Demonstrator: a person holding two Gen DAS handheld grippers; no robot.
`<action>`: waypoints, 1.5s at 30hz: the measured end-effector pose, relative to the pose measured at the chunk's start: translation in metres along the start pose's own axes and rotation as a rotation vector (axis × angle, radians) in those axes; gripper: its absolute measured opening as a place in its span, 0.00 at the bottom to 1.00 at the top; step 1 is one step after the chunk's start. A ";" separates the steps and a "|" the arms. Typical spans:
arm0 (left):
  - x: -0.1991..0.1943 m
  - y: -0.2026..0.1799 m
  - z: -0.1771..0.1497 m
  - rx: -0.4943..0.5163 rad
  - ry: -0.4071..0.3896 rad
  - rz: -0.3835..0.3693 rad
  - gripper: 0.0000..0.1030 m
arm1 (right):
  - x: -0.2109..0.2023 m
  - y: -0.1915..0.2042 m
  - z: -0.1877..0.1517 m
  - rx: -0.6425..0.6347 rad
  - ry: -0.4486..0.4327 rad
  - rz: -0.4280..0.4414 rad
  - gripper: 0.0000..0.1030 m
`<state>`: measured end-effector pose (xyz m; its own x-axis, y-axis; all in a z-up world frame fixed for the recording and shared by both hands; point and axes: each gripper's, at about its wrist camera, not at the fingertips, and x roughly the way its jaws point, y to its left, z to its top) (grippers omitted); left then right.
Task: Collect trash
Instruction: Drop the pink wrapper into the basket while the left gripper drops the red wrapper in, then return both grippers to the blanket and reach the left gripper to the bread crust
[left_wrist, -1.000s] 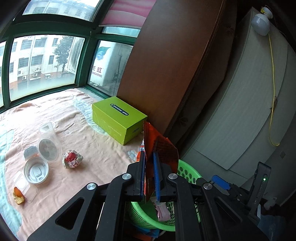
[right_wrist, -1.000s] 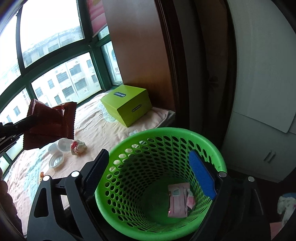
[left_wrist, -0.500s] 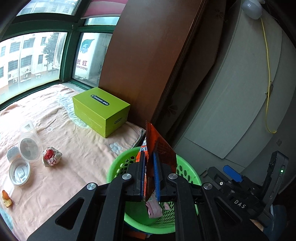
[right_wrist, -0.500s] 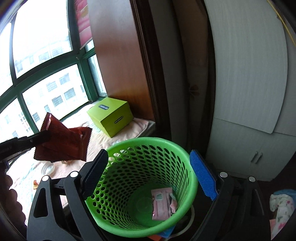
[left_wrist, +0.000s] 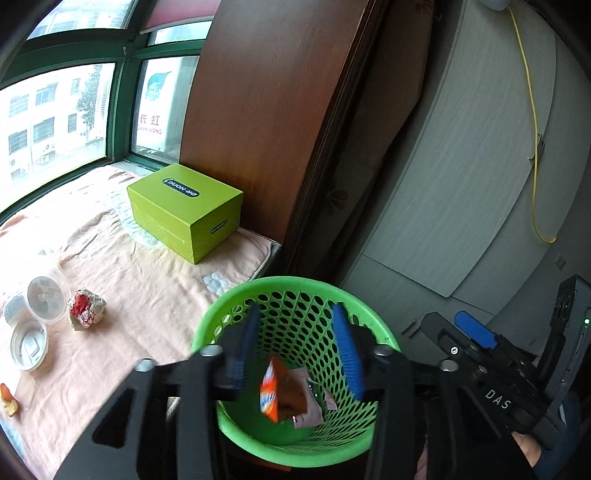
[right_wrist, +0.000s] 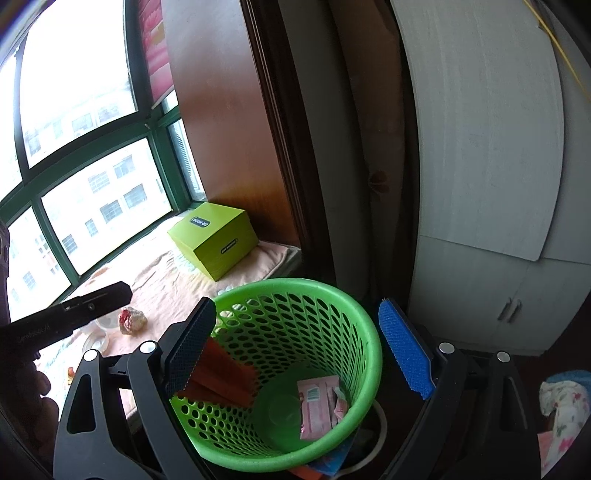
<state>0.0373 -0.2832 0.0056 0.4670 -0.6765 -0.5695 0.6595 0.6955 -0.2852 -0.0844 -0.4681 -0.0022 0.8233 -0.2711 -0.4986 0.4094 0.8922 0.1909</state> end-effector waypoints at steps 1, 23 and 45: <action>0.000 0.000 0.000 0.000 0.001 0.001 0.44 | -0.001 0.000 0.000 -0.001 -0.001 0.000 0.86; -0.068 0.109 -0.015 -0.166 -0.068 0.334 0.75 | 0.022 0.085 0.000 -0.137 0.052 0.170 0.89; -0.120 0.296 -0.112 -0.361 0.063 0.552 0.71 | 0.057 0.191 -0.018 -0.291 0.138 0.330 0.89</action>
<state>0.1106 0.0309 -0.0973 0.6376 -0.1892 -0.7468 0.0890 0.9810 -0.1726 0.0334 -0.3069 -0.0098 0.8229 0.0774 -0.5628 -0.0095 0.9924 0.1226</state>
